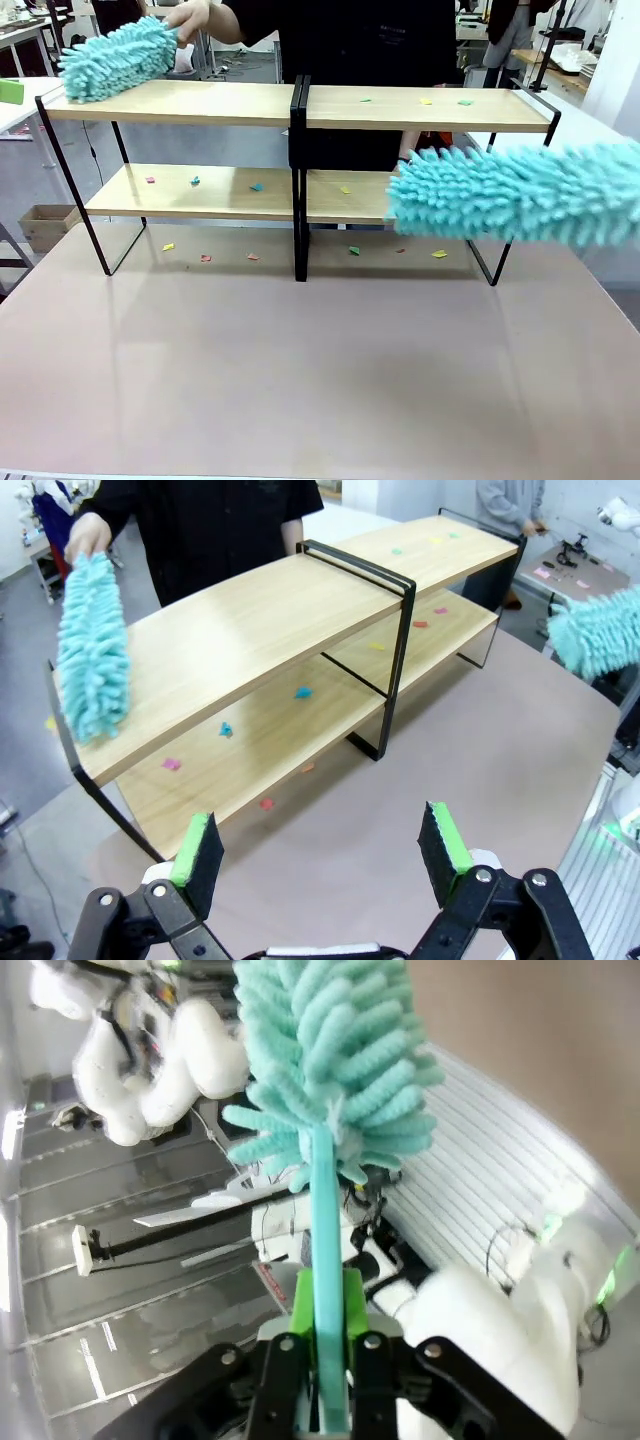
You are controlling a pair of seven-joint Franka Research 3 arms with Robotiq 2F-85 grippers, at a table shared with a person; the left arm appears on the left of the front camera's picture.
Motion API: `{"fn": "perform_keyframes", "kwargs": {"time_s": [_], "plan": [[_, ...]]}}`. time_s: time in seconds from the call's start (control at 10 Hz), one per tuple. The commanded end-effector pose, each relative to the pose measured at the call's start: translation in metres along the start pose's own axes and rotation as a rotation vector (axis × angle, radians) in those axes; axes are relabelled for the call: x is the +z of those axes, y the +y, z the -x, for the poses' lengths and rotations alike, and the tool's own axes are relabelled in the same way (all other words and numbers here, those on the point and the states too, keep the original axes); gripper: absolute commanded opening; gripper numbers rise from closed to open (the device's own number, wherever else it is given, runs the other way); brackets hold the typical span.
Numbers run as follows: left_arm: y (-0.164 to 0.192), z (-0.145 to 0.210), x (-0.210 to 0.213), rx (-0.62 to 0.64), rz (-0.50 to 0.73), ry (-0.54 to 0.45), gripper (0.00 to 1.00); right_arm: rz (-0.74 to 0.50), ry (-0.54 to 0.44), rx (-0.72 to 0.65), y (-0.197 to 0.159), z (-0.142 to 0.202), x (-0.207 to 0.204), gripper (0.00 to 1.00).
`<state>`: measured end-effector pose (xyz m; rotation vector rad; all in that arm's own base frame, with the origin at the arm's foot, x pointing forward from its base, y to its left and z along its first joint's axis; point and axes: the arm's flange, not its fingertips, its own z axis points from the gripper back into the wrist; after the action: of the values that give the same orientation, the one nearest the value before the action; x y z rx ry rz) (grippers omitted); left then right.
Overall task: Clean the shelves.
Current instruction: Clean a randomly selected level of the Shelf with the Duster.
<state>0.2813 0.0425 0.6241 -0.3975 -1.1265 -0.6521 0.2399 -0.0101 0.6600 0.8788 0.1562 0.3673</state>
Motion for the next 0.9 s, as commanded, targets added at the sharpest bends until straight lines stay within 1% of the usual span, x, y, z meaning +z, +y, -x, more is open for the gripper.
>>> {"fn": "perform_keyframes", "kwargs": {"time_s": [0.0,0.1,0.2,0.3,0.4,0.5,0.6,0.7,0.8], "plan": [[0.0,0.0,0.0,-0.001,0.004,0.003,1.0,-0.007,-0.086,0.172,0.06,-0.028,-0.036,0.12],[0.0,0.0,0.0,-0.001,0.004,0.003,1.0,0.056,-0.05,0.181,0.076,-0.037,-0.046,0.12],[0.0,0.0,0.0,-0.001,0.004,0.003,1.0,0.012,-0.028,0.164,0.068,-0.034,-0.03,0.12],[0.0,0.0,0.0,-0.001,0.004,0.003,1.0,-0.006,-0.028,0.073,0.042,-0.024,-0.008,0.12],[0.0,0.0,0.0,-0.001,0.004,0.003,1.0,-0.026,-0.044,-0.019,0.011,-0.004,0.009,0.12],[0.0,0.0,0.0,-0.001,0.004,0.003,1.0,-0.039,-0.066,-0.085,-0.014,0.016,0.018,0.12],[0.0,0.0,0.0,-0.001,0.004,0.003,1.0,-0.06,-0.06,-0.143,-0.035,0.034,0.025,0.12],[0.0,0.0,0.0,-0.001,0.004,0.003,1.0,-0.055,-0.092,-0.203,-0.047,0.047,0.031,0.12],[0.0,0.0,0.0,-0.001,0.004,0.003,1.0,-0.053,-0.104,-0.214,-0.051,0.053,0.037,0.12]]}}
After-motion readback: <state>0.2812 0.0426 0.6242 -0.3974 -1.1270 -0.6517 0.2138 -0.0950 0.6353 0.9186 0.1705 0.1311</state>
